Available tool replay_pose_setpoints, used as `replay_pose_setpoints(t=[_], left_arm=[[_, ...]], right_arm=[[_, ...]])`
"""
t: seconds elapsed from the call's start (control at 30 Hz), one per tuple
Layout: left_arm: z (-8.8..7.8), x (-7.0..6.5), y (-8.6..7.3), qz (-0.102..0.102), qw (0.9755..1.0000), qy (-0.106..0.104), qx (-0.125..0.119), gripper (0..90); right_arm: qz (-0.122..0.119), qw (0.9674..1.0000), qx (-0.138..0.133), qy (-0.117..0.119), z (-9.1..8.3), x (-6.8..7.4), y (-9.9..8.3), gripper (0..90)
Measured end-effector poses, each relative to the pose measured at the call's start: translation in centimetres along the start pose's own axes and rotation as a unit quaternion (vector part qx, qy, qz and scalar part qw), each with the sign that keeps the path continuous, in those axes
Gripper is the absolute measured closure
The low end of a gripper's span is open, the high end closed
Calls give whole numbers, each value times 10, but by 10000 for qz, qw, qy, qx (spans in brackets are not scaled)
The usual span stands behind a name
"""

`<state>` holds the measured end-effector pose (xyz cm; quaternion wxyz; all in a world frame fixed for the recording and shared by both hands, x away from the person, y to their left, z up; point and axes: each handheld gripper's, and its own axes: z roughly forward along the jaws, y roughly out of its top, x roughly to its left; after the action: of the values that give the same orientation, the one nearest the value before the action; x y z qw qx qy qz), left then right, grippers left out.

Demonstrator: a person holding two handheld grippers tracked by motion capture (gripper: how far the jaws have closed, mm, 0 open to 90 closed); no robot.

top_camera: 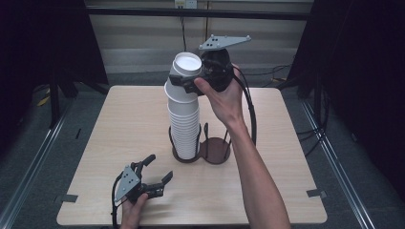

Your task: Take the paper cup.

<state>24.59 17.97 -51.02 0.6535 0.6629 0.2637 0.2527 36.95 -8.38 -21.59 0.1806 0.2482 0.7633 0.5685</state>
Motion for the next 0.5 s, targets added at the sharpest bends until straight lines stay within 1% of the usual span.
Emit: replay_pose_setpoints(t=[0.07, 0.1, 0.23, 0.3, 0.37, 0.4, 0.43, 0.5], left_arm=[[0, -1, 0, -56, 10000, -47, -3, 156], [0, 0, 0, 7, 10000, -14, 6, 156], [0, 0, 0, 10, 10000, 3, 6, 156], [0, 0, 0, -16, 10000, -16, 2, 156], [0, 1, 0, 30, 10000, -14, 2, 156], [0, 0, 0, -18, 10000, -18, 2, 156], [0, 1, 0, 36, 10000, -26, -2, 156], [0, 0, 0, 13, 10000, -16, 4, 156]], right_arm=[[8, 10000, -38, 13, -2, 0, 0, 212], [24, 10000, -66, 15, -2, 0, 0, 212], [73, 9997, -246, 52, -7, 1, 2, 213], [55, 9996, -286, 42, -8, 1, 2, 213], [63, 9994, -334, 23, -10, 1, 2, 213], [86, 9993, -368, 28, -11, 1, 2, 214], [102, 9992, -396, 43, -11, 1, 2, 214], [109, 9989, -456, 46, -13, 1, 2, 214]])
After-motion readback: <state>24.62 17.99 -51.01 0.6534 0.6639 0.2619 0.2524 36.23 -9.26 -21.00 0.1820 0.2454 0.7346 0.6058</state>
